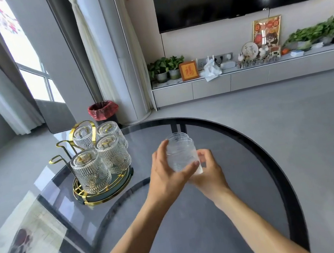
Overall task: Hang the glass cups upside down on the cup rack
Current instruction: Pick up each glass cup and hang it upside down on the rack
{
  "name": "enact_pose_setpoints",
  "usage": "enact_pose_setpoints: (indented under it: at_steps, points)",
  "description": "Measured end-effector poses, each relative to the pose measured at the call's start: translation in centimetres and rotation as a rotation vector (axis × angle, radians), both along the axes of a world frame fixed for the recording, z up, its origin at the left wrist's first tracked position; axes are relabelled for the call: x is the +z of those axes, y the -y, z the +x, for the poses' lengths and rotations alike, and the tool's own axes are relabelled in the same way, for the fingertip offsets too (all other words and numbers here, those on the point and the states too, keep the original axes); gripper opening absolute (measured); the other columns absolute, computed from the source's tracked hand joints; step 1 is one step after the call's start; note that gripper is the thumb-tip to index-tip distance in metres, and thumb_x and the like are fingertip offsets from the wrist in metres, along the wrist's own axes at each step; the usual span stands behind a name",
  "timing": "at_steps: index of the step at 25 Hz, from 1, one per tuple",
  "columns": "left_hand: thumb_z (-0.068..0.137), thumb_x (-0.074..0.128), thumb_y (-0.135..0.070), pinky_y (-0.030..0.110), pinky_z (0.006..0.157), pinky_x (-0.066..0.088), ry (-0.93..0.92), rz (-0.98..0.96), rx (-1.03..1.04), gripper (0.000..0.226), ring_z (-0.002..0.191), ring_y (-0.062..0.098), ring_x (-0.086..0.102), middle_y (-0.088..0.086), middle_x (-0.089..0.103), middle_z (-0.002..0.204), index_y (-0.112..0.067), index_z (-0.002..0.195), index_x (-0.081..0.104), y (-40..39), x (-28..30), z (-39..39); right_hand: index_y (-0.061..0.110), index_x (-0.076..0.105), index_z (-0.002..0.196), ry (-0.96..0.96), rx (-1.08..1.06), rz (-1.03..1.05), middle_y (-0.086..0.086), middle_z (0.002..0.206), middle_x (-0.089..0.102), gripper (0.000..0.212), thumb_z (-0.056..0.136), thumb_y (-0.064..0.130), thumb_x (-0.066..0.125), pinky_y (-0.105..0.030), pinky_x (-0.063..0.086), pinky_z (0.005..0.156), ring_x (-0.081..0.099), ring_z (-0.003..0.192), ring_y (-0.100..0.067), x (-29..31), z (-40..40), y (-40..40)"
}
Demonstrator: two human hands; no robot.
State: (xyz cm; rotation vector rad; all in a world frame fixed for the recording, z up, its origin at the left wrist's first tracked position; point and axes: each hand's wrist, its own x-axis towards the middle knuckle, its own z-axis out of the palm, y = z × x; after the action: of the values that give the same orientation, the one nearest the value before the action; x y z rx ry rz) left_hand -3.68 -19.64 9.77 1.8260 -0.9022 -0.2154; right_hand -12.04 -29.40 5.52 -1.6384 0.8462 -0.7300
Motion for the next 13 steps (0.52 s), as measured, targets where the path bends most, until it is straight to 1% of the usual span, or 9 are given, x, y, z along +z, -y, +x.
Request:
enact_pose_setpoints:
  at_steps: [2, 3, 4, 5, 6, 8, 10, 11, 13]
  points:
    - [0.067, 0.087, -0.046, 0.024, 0.098, 0.036, -0.021, -0.056, 0.038, 0.101, 0.122, 0.006, 0.046, -0.008, 0.046, 0.133, -0.029, 0.15, 0.032, -0.6, 1.5, 0.1, 0.042, 0.049, 0.103, 0.076, 0.14, 0.011, 0.008, 0.115, 0.065, 0.067, 0.048, 0.037, 0.088, -0.035, 0.054, 0.086, 0.061, 0.107, -0.009, 0.7, 0.3, -1.4]
    - [0.069, 0.087, -0.045, 0.024, 0.097, 0.038, -0.008, -0.075, 0.056, 0.098, 0.12, 0.008, 0.049, -0.007, 0.05, 0.13, -0.031, 0.149, 0.033, -1.2, 2.3, 0.2, 0.042, 0.051, 0.105, 0.121, 0.194, 0.02, 0.006, 0.12, 0.063, 0.069, 0.05, 0.031, 0.09, -0.038, 0.053, 0.09, 0.058, 0.114, -0.012, 1.0, 0.2, -2.1]
    - [0.069, 0.087, -0.045, 0.026, 0.096, 0.041, -0.002, -0.094, 0.076, 0.094, 0.118, 0.01, 0.052, -0.006, 0.053, 0.127, -0.032, 0.147, 0.035, -1.9, 3.1, 0.3, 0.042, 0.053, 0.107, 0.171, 0.236, 0.04, 0.006, 0.123, 0.063, 0.07, 0.051, 0.029, 0.092, -0.035, 0.051, 0.091, 0.057, 0.118, -0.012, 1.3, 0.0, -2.6]
    - [0.07, 0.086, -0.046, 0.029, 0.095, 0.044, -0.01, -0.12, 0.095, 0.09, 0.115, 0.011, 0.054, -0.006, 0.055, 0.122, -0.035, 0.145, 0.038, -2.6, 3.8, 0.3, 0.042, 0.055, 0.111, 0.226, 0.268, 0.067, 0.006, 0.125, 0.063, 0.072, 0.051, 0.028, 0.094, -0.031, 0.049, 0.09, 0.056, 0.119, -0.01, 1.7, -0.2, -3.2]
    - [0.07, 0.085, -0.048, 0.031, 0.096, 0.046, -0.03, -0.155, 0.113, 0.085, 0.113, 0.01, 0.054, -0.006, 0.056, 0.119, -0.037, 0.142, 0.041, -3.4, 4.3, 0.4, 0.041, 0.057, 0.114, 0.287, 0.299, 0.1, 0.005, 0.125, 0.065, 0.073, 0.053, 0.027, 0.094, -0.03, 0.049, 0.09, 0.057, 0.119, -0.009, 2.1, -0.3, -3.7]
    - [0.072, 0.082, -0.052, 0.036, 0.097, 0.048, -0.104, -0.226, 0.131, 0.072, 0.113, 0.008, 0.054, -0.009, 0.055, 0.115, -0.041, 0.134, 0.047, -4.4, 5.3, 0.4, 0.036, 0.059, 0.122, 0.402, 0.366, 0.194, 0.002, 0.127, 0.066, 0.071, 0.06, 0.027, 0.092, -0.04, 0.05, 0.093, 0.06, 0.12, -0.016, 2.7, -0.1, -4.6]
    - [0.074, 0.078, -0.057, 0.039, 0.098, 0.049, -0.165, -0.29, 0.143, 0.061, 0.113, 0.007, 0.054, -0.009, 0.056, 0.114, -0.044, 0.127, 0.051, -5.4, 5.7, 0.6, 0.032, 0.055, 0.131, 0.513, 0.451, 0.38, -0.003, 0.13, 0.066, 0.073, 0.065, 0.029, 0.088, -0.051, 0.047, 0.098, 0.062, 0.118, -0.027, 3.1, 0.8, -5.9]
    - [0.074, 0.075, -0.06, 0.038, 0.097, 0.049, -0.171, -0.311, 0.147, 0.057, 0.113, 0.007, 0.055, -0.009, 0.056, 0.115, -0.046, 0.124, 0.052, -5.8, 5.9, 0.7, 0.031, 0.052, 0.134, 0.568, 0.485, 0.491, -0.006, 0.132, 0.065, 0.074, 0.068, 0.029, 0.086, -0.053, 0.046, 0.099, 0.063, 0.116, -0.033, 3.3, 1.2, -6.6]
    - [0.074, 0.067, -0.067, 0.034, 0.094, 0.049, -0.177, -0.335, 0.14, 0.053, 0.111, 0.007, 0.057, -0.008, 0.058, 0.115, -0.045, 0.121, 0.054, -7.0, 6.4, 1.6, 0.027, 0.048, 0.138, 0.643, 0.497, 0.636, -0.013, 0.135, 0.062, 0.068, 0.077, 0.027, 0.078, -0.052, 0.047, 0.096, 0.065, 0.112, -0.039, 4.0, 2.3, -7.8]
